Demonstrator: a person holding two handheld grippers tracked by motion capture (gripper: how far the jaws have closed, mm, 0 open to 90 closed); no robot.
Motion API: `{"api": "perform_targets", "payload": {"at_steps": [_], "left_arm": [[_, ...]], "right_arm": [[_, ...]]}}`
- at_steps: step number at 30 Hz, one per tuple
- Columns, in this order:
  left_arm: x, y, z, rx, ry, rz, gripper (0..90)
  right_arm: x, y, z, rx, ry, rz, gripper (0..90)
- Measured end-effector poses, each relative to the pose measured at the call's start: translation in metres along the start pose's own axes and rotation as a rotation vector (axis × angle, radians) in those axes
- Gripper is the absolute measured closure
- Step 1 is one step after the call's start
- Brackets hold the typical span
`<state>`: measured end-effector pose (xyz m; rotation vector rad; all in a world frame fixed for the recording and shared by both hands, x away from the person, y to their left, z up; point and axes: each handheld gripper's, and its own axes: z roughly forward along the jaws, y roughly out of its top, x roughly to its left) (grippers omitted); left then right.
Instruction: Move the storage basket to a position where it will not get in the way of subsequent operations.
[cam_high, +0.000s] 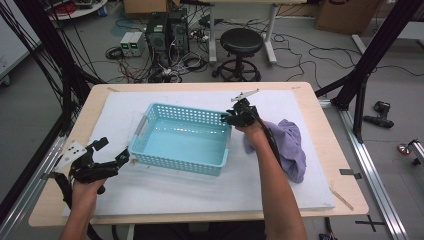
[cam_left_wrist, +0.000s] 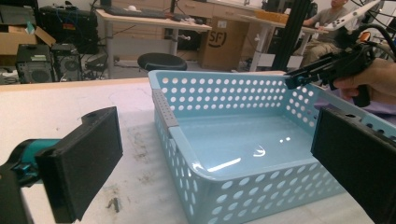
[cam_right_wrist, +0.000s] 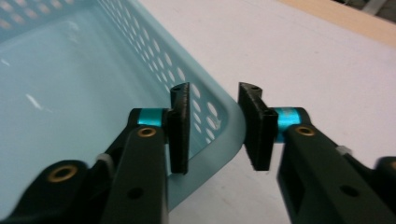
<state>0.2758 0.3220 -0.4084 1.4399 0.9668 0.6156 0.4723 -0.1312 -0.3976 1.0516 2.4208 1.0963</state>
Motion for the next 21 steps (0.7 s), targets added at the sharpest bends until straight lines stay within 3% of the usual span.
{"api": "perform_targets", "payload": {"at_steps": [1,2,3,6,8,12,14,15,18,21], "left_arm": [[0.0,0.0,0.0,0.0,0.0,0.0,1.9],[0.001,0.0,0.0,-0.002,0.002,-0.003,1.9],[0.001,0.0,-0.001,-0.001,0.003,-0.002,1.9],[0.001,0.001,-0.002,-0.006,0.007,-0.002,1.9],[0.0,0.001,-0.002,-0.011,0.007,-0.003,1.9],[-0.002,0.003,-0.001,-0.015,0.003,0.002,1.9],[-0.004,0.003,0.001,-0.015,-0.002,0.004,2.0],[-0.005,0.003,0.002,-0.013,-0.004,0.004,1.9],[-0.004,0.004,0.003,-0.015,-0.008,0.004,2.0],[-0.003,0.005,0.003,-0.019,-0.006,0.002,1.9]], "right_arm": [[-0.001,-0.001,-0.002,-0.004,0.019,0.033,68.3],[-0.001,-0.001,-0.002,-0.004,0.019,0.033,68.3],[0.0,-0.002,-0.008,0.025,-0.004,0.055,70.5],[0.001,-0.003,-0.012,0.042,-0.015,0.065,71.0],[0.006,-0.009,-0.022,0.027,-0.073,0.07,71.0],[0.008,-0.025,-0.031,0.004,-0.188,0.154,70.2],[0.009,-0.029,-0.034,-0.006,-0.211,0.182,70.3],[0.012,-0.033,-0.037,-0.015,-0.272,0.231,70.2],[0.014,-0.034,-0.039,-0.029,-0.312,0.268,70.2],[0.026,-0.037,-0.039,-0.1,-0.356,0.382,70.2]]}}
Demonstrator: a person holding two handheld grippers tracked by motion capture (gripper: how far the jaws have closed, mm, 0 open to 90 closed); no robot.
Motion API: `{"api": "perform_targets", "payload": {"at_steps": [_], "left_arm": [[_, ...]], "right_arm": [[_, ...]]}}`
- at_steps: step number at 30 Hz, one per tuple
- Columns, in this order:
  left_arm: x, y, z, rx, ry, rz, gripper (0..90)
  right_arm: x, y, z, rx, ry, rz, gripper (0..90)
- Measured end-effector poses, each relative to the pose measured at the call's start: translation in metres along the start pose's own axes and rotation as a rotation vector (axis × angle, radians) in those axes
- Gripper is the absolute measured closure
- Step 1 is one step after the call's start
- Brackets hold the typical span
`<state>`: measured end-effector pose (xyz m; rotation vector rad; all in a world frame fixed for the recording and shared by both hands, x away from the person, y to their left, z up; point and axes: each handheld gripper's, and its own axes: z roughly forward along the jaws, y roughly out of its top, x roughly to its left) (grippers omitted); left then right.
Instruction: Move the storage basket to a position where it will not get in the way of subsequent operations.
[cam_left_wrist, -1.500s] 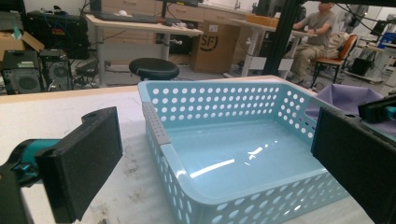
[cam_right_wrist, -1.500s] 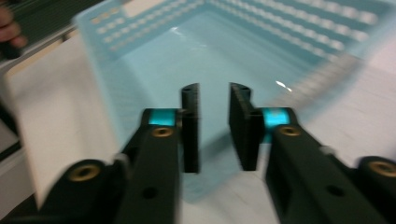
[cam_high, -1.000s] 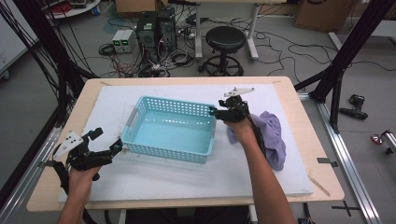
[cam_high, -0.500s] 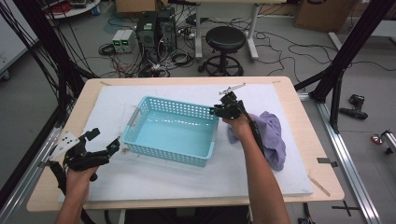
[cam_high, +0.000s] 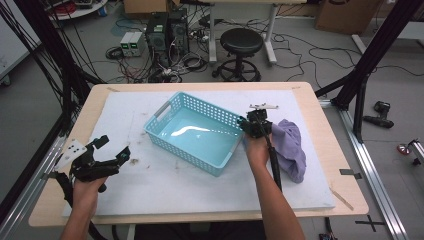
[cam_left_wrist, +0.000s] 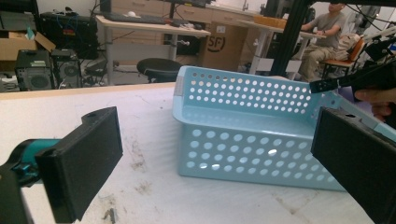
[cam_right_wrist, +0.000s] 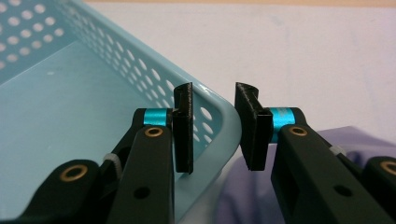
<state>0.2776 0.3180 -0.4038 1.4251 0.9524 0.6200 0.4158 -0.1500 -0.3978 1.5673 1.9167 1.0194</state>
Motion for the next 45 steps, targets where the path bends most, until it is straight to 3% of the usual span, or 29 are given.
{"api": "perform_targets", "payload": {"at_steps": [5,8,9,10,12,14,16,17,18,20,21,22,23,25,31,33,38,40,41,45], "left_arm": [[0.003,0.0,0.0,-0.006,0.005,-0.006,2.0],[0.003,0.0,-0.001,-0.007,0.005,-0.008,1.9],[0.003,0.001,-0.001,-0.009,0.005,-0.008,1.9],[0.003,0.001,-0.001,-0.009,0.005,-0.008,2.0],[0.003,0.002,-0.001,-0.014,0.004,-0.009,1.9],[0.003,0.002,-0.001,-0.015,0.004,-0.009,2.0],[0.003,0.002,0.0,-0.016,0.001,-0.007,2.0],[0.003,0.002,0.001,-0.017,0.0,-0.009,1.9],[0.003,0.002,0.001,-0.015,-0.001,-0.009,1.9],[0.004,0.002,0.001,-0.014,-0.003,-0.008,1.9],[0.004,0.003,0.001,-0.016,-0.002,-0.01,1.9],[0.005,0.003,0.0,-0.019,-0.001,-0.012,2.0],[0.007,0.003,-0.001,-0.023,0.004,-0.014,2.0],[0.009,0.003,-0.003,-0.025,0.009,-0.018,1.9],[0.012,0.004,-0.009,-0.037,0.032,-0.024,2.0],[0.011,0.005,-0.011,-0.041,0.037,-0.022,2.0],[0.011,0.006,-0.012,-0.042,0.05,-0.019,1.9],[0.011,0.006,-0.012,-0.037,0.053,-0.016,2.0],[0.012,0.005,-0.012,-0.032,0.059,-0.016,2.0],[0.014,0.004,-0.011,-0.015,0.073,-0.028,2.0]], "right_arm": [[0.006,-0.003,-0.004,0.022,0.044,-0.05,69.7],[0.003,-0.005,-0.009,0.036,0.142,-0.08,61.5],[0.001,-0.006,-0.012,0.072,0.226,-0.099,50.2],[0.001,-0.006,-0.012,0.072,0.226,-0.099,50.2],[0.003,-0.005,-0.017,0.064,0.252,-0.174,46.0],[0.003,-0.004,-0.017,0.069,0.252,-0.196,45.2],[0.003,0.001,-0.012,0.049,0.237,-0.286,44.1],[0.004,0.007,-0.004,0.052,0.229,-0.362,43.4],[0.006,0.009,0.0,0.06,0.231,-0.39,44.3],[0.008,0.014,0.011,0.093,0.246,-0.434,52.2],[0.008,0.014,0.011,0.093,0.246,-0.434,52.2],[0.01,0.017,0.02,0.139,0.241,-0.452,62.8],[0.01,0.017,0.02,0.141,0.217,-0.437,73.9],[0.007,0.018,0.019,0.153,0.205,-0.377,74.0],[0.025,0.008,0.007,0.125,0.146,-0.387,78.1],[0.037,0.001,0.004,0.09,0.136,-0.351,80.1],[0.054,-0.005,0.0,0.068,0.123,-0.3,81.7],[0.058,-0.006,0.0,0.069,0.123,-0.292,82.1],[0.065,-0.009,-0.001,0.069,0.138,-0.256,83.4],[0.08,-0.016,-0.001,0.056,0.208,-0.217,82.1]]}}
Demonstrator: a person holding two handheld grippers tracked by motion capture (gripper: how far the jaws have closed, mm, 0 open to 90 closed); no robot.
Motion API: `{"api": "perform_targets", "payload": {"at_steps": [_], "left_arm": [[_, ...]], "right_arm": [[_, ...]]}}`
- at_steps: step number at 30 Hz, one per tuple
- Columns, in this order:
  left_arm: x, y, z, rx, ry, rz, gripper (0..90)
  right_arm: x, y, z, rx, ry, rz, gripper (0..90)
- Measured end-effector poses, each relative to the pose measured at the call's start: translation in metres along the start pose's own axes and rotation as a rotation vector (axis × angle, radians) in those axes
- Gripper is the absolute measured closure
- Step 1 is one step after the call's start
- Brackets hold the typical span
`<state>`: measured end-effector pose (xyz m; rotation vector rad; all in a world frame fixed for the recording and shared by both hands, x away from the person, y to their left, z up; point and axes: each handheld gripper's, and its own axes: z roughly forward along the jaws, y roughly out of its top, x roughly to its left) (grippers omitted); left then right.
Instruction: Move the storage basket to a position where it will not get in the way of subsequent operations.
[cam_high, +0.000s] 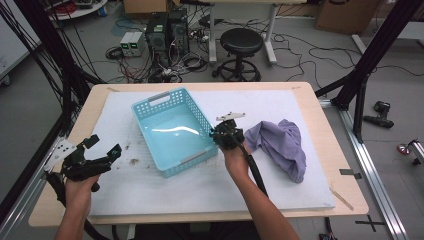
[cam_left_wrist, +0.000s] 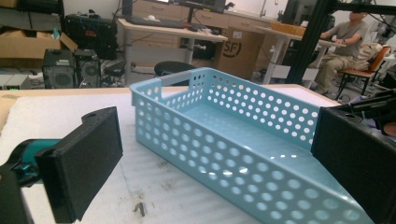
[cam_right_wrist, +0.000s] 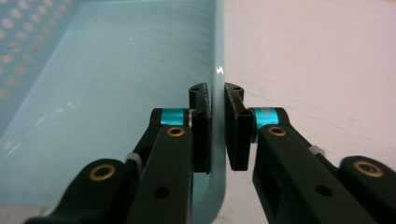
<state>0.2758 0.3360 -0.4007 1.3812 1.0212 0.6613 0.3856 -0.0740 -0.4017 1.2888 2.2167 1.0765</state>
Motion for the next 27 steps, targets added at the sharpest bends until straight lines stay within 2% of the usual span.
{"api": "perform_targets", "payload": {"at_steps": [1,3,4,6,7,8,10,11,12,13,16,17,19,20,21,22,23,24,26,27], "left_arm": [[0.0,0.0,0.0,0.0,0.0,0.0,1.9],[0.0,0.0,0.0,0.0,0.008,-0.002,2.0],[0.001,0.0,0.0,0.001,0.012,-0.004,2.0],[0.001,0.0,0.001,0.007,0.016,-0.009,2.0],[0.001,-0.001,0.001,0.013,0.017,-0.01,2.0],[0.001,-0.001,0.002,0.018,0.017,-0.013,1.9],[0.0,-0.002,0.004,0.029,0.017,-0.013,2.0],[0.0,-0.001,0.004,0.033,0.015,-0.011,2.0],[-0.002,-0.001,0.005,0.035,0.013,-0.011,1.9],[-0.003,0.0,0.007,0.041,0.005,-0.015,2.0],[-0.008,0.0,0.013,0.056,-0.002,-0.021,1.9],[-0.012,0.002,0.019,0.066,-0.011,-0.023,1.9],[-0.015,0.004,0.024,0.074,-0.018,-0.021,1.9],[-0.018,0.005,0.029,0.089,-0.026,-0.014,1.9],[-0.023,0.007,0.035,0.107,-0.033,-0.01,1.9],[-0.029,0.007,0.045,0.131,-0.019,0.01,1.9],[-0.029,0.007,0.045,0.131,-0.019,0.01,1.9],[-0.032,0.007,0.049,0.149,-0.002,0.021,1.9],[-0.036,0.004,0.057,0.182,0.034,0.027,1.9],[-0.037,0.003,0.06,0.192,0.056,0.027,1.9]], "right_arm": [[0.004,0.0,0.001,-0.004,0.018,-0.005,79.6],[0.009,-0.001,0.002,-0.015,0.078,0.015,62.6],[0.009,-0.001,0.002,-0.015,0.078,0.015,62.6],[0.014,-0.003,0.0,-0.016,0.156,-0.016,49.1],[0.014,-0.003,0.0,-0.016,0.156,-0.016,49.1],[0.015,-0.005,-0.003,-0.008,0.228,-0.037,47.4],[0.017,-0.009,-0.009,-0.009,0.259,-0.084,45.3],[0.017,-0.009,-0.009,-0.009,0.259,-0.084,45.3],[0.018,-0.011,-0.013,-0.032,0.248,-0.115,43.4],[0.015,-0.013,-0.024,-0.102,0.233,-0.152,37.8],[0.01,-0.013,-0.031,-0.135,0.229,-0.154,36.7],[0.001,-0.013,-0.041,-0.159,0.184,-0.178,36.1],[-0.009,-0.015,-0.049,-0.174,0.154,-0.185,36.1],[-0.009,-0.015,-0.049,-0.174,0.154,-0.185,36.1],[-0.016,-0.016,-0.054,-0.182,0.135,-0.192,36.1],[-0.03,-0.021,-0.063,-0.187,0.109,-0.183,35.5],[-0.038,-0.024,-0.066,-0.178,0.108,-0.167,35.3],[-0.046,-0.028,-0.07,-0.172,0.099,-0.158,35.0],[-0.061,-0.036,-0.077,-0.183,0.081,-0.141,34.2],[-0.061,-0.036,-0.077,-0.183,0.081,-0.141,34.2]]}}
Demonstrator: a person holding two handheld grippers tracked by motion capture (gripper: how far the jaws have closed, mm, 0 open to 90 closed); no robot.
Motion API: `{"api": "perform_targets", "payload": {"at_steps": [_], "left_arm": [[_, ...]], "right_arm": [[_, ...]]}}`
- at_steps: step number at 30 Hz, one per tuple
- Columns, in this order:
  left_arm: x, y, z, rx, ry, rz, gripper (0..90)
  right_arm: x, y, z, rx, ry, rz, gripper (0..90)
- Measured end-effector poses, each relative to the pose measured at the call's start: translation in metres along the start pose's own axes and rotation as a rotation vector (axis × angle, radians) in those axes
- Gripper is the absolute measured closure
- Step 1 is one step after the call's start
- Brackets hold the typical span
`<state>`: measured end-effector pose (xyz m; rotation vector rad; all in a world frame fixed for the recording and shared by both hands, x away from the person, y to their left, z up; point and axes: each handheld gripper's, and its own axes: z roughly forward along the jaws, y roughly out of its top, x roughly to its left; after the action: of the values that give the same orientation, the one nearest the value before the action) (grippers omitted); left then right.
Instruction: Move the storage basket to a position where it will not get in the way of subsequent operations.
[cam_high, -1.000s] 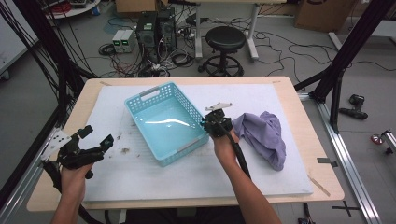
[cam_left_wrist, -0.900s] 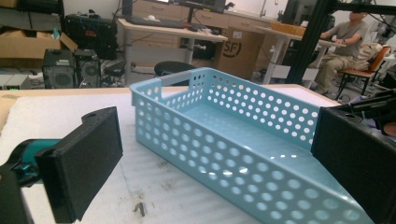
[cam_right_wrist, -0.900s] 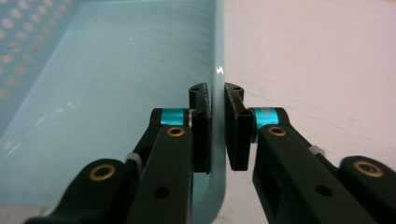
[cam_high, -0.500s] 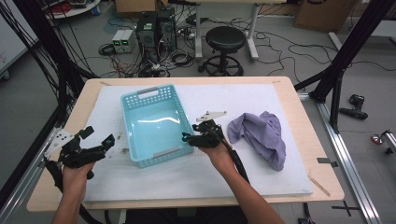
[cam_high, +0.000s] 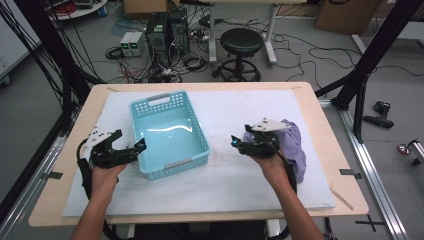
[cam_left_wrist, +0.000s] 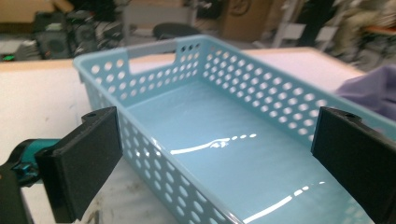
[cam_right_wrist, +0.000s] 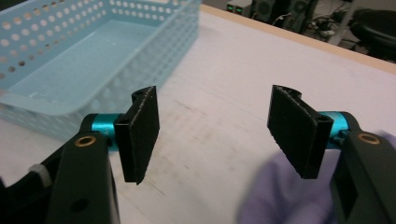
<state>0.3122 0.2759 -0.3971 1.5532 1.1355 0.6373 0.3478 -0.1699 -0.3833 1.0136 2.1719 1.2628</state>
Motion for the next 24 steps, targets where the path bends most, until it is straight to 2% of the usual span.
{"api": "perform_targets", "payload": {"at_steps": [1,4,5,7,8,10,11,15,17,19,23,24], "left_arm": [[-0.001,-0.001,0.004,0.012,0.022,-0.009,1.9],[-0.003,-0.002,0.012,0.042,0.066,-0.028,2.0],[-0.004,-0.003,0.015,0.052,0.083,-0.028,2.2],[-0.006,-0.005,0.02,0.069,0.09,-0.023,9.3],[-0.007,-0.007,0.022,0.071,0.072,-0.027,14.6],[-0.012,-0.008,0.027,0.085,0.072,-0.015,17.1],[-0.014,-0.009,0.03,0.097,0.102,-0.01,18.1],[-0.015,-0.012,0.037,0.137,0.164,-0.001,19.0],[-0.016,-0.014,0.041,0.163,0.19,0.009,19.8],[-0.014,-0.013,0.042,0.164,0.193,-0.014,21.8],[-0.01,-0.011,0.04,0.161,0.217,-0.065,36.4],[-0.01,-0.01,0.039,0.169,0.224,-0.07,44.6]], "right_arm": [[-0.013,-0.009,-0.011,-0.017,-0.016,0.022,31.9],[-0.02,-0.013,-0.019,-0.026,-0.018,0.032,31.5],[-0.026,-0.017,-0.029,-0.036,-0.035,0.012,31.4],[-0.027,-0.018,-0.032,-0.037,-0.041,0.001,30.9],[-0.031,-0.019,-0.038,-0.041,-0.054,-0.013,29.2],[-0.032,-0.019,-0.04,-0.043,-0.059,-0.015,28.9],[-0.033,-0.019,-0.041,-0.048,-0.061,-0.016,28.7],[-0.035,-0.02,-0.043,-0.05,-0.047,-0.007,29.0],[-0.035,-0.02,-0.043,-0.055,-0.05,-0.007,29.1],[-0.035,-0.02,-0.044,-0.068,-0.052,-0.015,29.3],[-0.035,-0.02,-0.046,-0.079,-0.057,-0.016,29.3],[-0.036,-0.02,-0.046,-0.077,-0.059,-0.011,29.7]]}}
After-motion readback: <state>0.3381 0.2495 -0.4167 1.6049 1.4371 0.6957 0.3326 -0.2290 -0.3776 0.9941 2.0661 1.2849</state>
